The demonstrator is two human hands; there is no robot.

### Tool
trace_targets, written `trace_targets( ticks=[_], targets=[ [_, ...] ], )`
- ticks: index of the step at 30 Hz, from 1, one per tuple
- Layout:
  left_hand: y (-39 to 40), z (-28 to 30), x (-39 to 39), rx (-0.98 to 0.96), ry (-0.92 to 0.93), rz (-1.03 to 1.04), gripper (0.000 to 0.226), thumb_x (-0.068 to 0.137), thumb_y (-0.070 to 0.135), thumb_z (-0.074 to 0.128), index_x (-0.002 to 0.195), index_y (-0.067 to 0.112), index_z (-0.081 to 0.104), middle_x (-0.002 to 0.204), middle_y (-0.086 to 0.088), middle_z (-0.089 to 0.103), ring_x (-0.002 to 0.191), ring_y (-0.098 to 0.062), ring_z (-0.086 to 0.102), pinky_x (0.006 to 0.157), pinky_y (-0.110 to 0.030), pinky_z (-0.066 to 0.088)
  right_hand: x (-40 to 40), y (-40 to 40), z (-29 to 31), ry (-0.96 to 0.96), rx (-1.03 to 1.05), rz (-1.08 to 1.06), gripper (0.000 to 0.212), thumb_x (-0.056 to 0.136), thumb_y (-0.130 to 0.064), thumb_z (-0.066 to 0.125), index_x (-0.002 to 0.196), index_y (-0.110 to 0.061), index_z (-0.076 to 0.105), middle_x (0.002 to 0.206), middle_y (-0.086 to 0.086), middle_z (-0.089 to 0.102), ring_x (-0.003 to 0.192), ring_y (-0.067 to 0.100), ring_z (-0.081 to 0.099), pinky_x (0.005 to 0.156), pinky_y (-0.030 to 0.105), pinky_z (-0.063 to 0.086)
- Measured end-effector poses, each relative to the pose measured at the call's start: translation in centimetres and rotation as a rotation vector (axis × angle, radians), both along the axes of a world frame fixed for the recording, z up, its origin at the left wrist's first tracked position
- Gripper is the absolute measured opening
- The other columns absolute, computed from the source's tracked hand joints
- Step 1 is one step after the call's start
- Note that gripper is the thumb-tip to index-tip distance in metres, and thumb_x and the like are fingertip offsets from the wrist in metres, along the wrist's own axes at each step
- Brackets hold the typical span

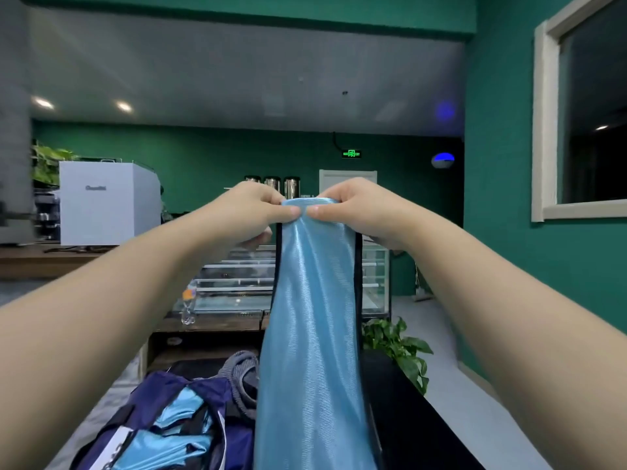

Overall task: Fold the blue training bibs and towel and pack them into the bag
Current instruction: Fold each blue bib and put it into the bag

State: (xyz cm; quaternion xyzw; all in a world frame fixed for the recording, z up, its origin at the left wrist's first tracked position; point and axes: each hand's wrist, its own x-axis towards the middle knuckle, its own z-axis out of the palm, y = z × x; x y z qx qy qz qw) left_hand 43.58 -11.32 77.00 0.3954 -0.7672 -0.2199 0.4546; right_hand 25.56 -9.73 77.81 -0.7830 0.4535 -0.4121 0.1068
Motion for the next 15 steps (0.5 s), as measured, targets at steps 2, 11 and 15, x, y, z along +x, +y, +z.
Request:
trace_targets(
  ticks=[2, 11, 15],
  targets=[
    [0.0, -0.6, -0.3, 0.073, 0.137, -0.126, 0.015, 0.095, 0.022, 0.058, 0.084, 0.012, 0.059, 0.064, -0.002, 0.048, 0.038, -0.009, 0.031, 0.038, -0.016, 0.024, 0.3, -0.1, 0.0, -0.039, -0.041, -0.029, 0.021, 0.094, -0.025, 0.06, 0.093, -0.008, 0.071, 0.088, 0.007, 0.072, 0.072, 0.012, 0.064, 0.072, 0.028, 0.051],
    [0.9, -4.7, -1.1, 0.119, -0.368, -0.301, 0.018, 0.094, 0.028, 0.056, 0.1, 0.011, 0.06, 0.073, -0.001, 0.066, 0.042, -0.006, 0.042, 0.042, -0.016, 0.033, -1.3, -2.2, -0.5, -0.356, -0.139, -0.235, 0.029, 0.096, -0.025, 0.054, 0.102, 0.0, 0.067, 0.087, 0.011, 0.063, 0.077, 0.022, 0.058, 0.075, 0.037, 0.051],
    [0.6, -6.6, 0.3, 0.01, -0.638, -0.222, 0.029, 0.094, 0.046, 0.052, 0.098, 0.021, 0.067, 0.089, 0.001, 0.07, 0.062, -0.006, 0.06, 0.064, -0.021, 0.048, -4.3, -3.5, -1.6, -0.452, -0.097, -0.314, 0.026, 0.095, -0.027, 0.055, 0.08, -0.009, 0.064, 0.079, 0.007, 0.057, 0.075, 0.022, 0.054, 0.073, 0.036, 0.047]
  ],
)
